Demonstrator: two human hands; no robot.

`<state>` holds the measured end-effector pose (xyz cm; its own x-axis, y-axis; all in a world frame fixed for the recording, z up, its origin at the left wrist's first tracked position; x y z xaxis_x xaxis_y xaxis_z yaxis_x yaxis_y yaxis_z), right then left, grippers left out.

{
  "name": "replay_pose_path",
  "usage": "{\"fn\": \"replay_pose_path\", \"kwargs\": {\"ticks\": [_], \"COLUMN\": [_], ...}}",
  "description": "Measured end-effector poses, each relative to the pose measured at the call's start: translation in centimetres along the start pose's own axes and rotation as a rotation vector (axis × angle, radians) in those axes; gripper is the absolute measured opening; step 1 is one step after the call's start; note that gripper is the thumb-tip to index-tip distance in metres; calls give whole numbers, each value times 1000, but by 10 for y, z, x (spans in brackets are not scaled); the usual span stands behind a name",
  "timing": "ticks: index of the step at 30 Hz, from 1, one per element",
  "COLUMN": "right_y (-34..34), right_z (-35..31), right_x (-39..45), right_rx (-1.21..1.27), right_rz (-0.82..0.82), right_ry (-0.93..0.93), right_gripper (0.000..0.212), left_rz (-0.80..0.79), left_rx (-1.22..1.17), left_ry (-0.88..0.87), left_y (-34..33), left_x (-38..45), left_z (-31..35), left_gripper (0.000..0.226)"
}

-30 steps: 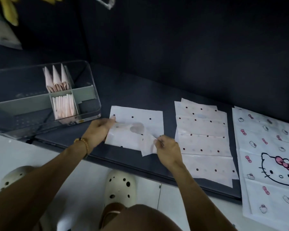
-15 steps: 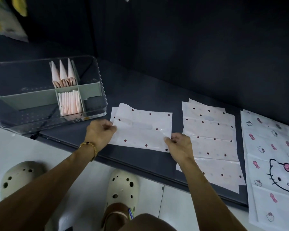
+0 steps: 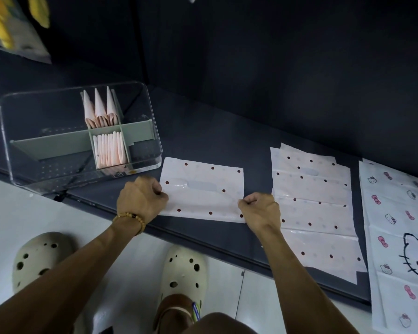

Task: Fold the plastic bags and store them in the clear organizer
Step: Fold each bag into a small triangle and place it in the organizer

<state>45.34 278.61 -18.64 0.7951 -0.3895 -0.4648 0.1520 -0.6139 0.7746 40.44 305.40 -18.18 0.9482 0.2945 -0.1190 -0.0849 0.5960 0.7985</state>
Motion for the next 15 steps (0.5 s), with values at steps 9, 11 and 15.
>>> {"fn": "replay_pose_path", "kwargs": {"ticks": [9, 11, 15], "right_y": [-3, -2, -1], "right_z": [-1, -2, -14], "right_x": [1, 0, -20], "right_rx": [-58, -66, -277], "right_rz": [30, 16, 289], "right_ry": [33, 30, 177], "right_gripper": [24, 18, 12], "left_rz": [-184, -267, -284], "left_rx": [327, 346, 413], "left_ry": [-700, -726, -725], "left_y": [-30, -42, -49], "left_x": [-22, -26, -30], "left_z": [23, 14, 6], "left_gripper": [48, 54, 59]}}
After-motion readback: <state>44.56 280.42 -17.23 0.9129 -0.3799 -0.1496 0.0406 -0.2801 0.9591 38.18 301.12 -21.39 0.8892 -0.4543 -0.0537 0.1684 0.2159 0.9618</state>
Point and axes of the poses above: each hand's wrist, its own x-axis towards the middle knuckle, its own y-axis out of the back of the hand, z = x × y, the point moved 4 cm from there along x, towards the middle knuckle, and after that the axes turned 14 degrees about -y, right-handed, at the moved point
